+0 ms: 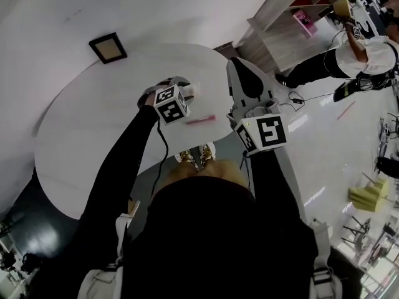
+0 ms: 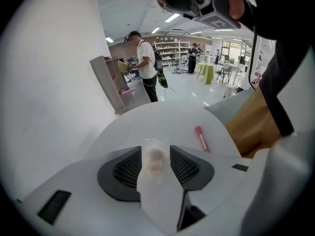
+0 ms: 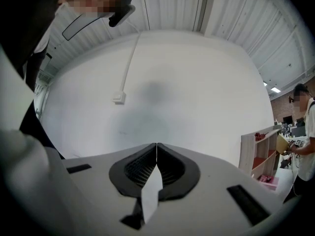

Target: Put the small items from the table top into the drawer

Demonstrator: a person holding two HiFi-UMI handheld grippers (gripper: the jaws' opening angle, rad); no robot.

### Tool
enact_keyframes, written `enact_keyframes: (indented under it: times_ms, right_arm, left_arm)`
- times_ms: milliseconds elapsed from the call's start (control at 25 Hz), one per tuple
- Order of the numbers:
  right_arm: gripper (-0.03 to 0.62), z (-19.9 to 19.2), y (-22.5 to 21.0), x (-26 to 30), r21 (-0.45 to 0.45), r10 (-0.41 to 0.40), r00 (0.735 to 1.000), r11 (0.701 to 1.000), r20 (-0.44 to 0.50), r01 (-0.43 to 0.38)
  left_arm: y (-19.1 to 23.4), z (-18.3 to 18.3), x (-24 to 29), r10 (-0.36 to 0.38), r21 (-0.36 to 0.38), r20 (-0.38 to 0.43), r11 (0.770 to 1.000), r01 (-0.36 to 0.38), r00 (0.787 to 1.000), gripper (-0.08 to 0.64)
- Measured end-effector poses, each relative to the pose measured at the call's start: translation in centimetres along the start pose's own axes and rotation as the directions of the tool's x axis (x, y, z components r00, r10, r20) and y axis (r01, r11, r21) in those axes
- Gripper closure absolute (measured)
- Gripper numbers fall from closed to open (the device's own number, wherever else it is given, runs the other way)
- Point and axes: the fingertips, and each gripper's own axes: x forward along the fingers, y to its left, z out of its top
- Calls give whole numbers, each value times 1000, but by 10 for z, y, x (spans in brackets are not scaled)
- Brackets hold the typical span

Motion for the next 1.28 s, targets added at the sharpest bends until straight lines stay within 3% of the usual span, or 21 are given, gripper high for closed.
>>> enact_keyframes:
  times_ms: [240, 440, 640, 840, 1000, 1040, 1120, 1280]
  right_arm:
    - [565, -13, -8, -7, 3, -18, 999, 1000, -40, 18]
    - [565, -17, -19, -13, 9, -30, 998, 999, -57, 31]
    - [565, -23, -23, -18, 14, -42, 997, 999, -64, 43]
    - [565, -22, -33, -19, 24, -53, 997, 998, -53, 54]
    - [565, -13, -37, -15, 31, -56, 998, 998, -14, 57]
    - [565, -11, -36, -13, 31, -51, 999, 998, -4, 51]
    - [565, -4, -33, -11, 29, -35, 999, 999, 15, 35]
    - [565, 14, -29, -4, 22, -3, 998, 1000, 62, 2]
  left_arm:
    - [-2, -11, 35, -80, 30, -79, 996, 82, 994, 360]
    - [-1, -15, 51, -102, 34, -116, 994, 107, 988, 362]
    - [-6, -17, 56, -113, 30, -121, 993, 118, 986, 442]
    - [1, -7, 45, -101, -17, -83, 995, 100, 991, 454]
    - [41, 34, -2, 51, -110, 97, 993, -40, 994, 454]
    - [52, 47, -20, 103, -135, 156, 987, -82, 982, 454]
    - [68, 74, -59, 205, -183, 274, 970, -158, 940, 454]
    - [85, 114, -134, 398, -291, 441, 911, -291, 804, 451]
